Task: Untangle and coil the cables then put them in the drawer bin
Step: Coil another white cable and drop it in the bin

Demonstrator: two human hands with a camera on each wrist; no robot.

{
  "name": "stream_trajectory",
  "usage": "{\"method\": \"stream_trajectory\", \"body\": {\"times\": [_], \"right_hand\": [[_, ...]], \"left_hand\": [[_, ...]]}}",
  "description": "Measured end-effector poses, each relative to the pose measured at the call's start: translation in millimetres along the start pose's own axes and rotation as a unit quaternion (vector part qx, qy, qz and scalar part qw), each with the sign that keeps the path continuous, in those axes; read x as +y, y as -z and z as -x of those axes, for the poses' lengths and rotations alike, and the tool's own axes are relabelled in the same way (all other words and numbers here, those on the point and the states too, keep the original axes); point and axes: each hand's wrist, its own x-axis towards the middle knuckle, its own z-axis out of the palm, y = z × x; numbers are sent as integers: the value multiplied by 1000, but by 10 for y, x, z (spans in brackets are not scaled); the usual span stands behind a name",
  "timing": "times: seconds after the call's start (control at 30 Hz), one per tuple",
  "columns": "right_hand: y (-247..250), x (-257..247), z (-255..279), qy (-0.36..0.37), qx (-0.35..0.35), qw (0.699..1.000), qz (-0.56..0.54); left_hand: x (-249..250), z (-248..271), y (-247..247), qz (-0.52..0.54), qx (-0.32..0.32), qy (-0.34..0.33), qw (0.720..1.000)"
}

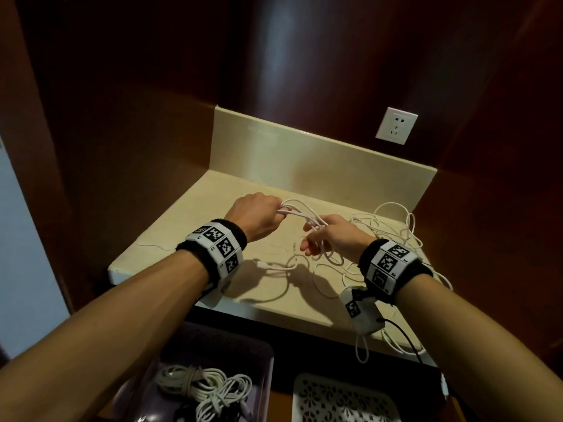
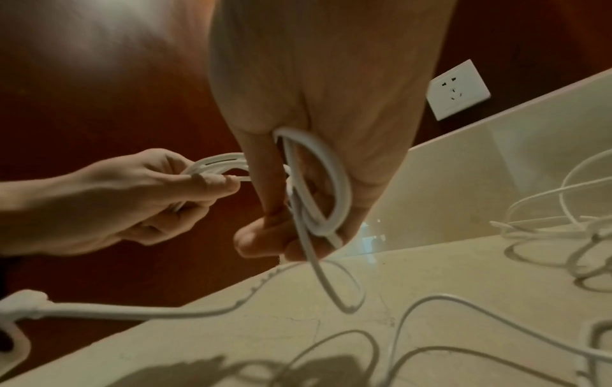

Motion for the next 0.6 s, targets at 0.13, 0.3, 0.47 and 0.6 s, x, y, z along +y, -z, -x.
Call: {"method": "stream_trajectory", "body": {"times": [0.13, 0.3, 0.47, 0.6], "right_hand": [[27, 19, 51, -9, 11, 986, 164], [56, 36, 26, -16, 70, 963, 258], [3, -51, 55, -15, 90, 942, 324], [-7, -83, 75, -9, 97, 940, 327]], "left_hand": [[-30, 27, -25, -34, -21, -15, 999], [-42, 52, -13, -43, -60, -4, 997], [-8, 86, -32, -57, -70, 13, 996], [23, 109, -12, -15, -63, 9, 998]]}}
